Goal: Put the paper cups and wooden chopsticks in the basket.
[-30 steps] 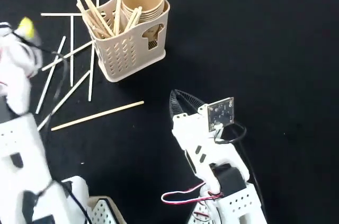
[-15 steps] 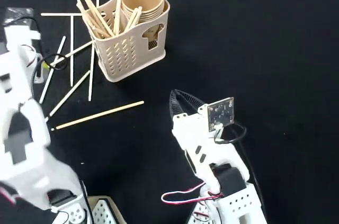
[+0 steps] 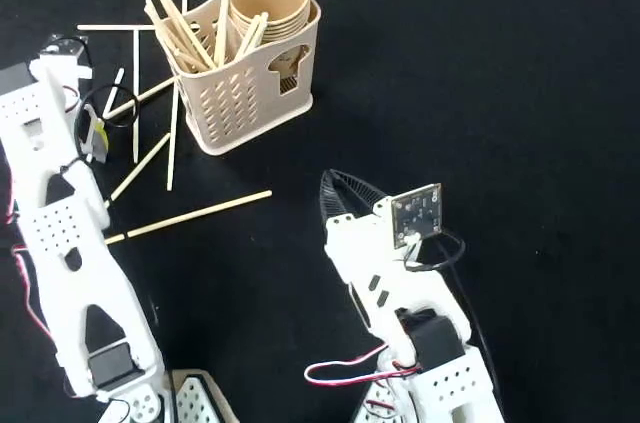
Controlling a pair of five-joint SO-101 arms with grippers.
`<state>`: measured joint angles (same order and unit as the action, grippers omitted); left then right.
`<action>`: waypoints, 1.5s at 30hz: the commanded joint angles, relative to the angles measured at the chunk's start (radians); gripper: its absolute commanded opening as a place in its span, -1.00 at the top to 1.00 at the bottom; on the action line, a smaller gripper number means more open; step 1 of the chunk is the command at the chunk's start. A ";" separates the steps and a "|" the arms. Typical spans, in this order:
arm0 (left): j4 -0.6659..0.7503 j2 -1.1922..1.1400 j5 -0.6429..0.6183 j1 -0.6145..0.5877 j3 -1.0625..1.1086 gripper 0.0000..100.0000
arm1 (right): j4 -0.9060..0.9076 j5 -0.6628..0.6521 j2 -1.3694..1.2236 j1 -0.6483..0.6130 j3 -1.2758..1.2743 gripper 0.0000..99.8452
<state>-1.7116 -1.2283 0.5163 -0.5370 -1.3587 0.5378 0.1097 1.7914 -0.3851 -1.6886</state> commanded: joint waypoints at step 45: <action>0.825 1.907 -0.281 -0.027 1.917 0.94 | 0.000 -0.011 0.015 0.011 0.001 0.97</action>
<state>-1.0917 0.3659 0.3491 -0.5769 0.4043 0.5378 0.1097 1.7914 -0.3851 -1.6886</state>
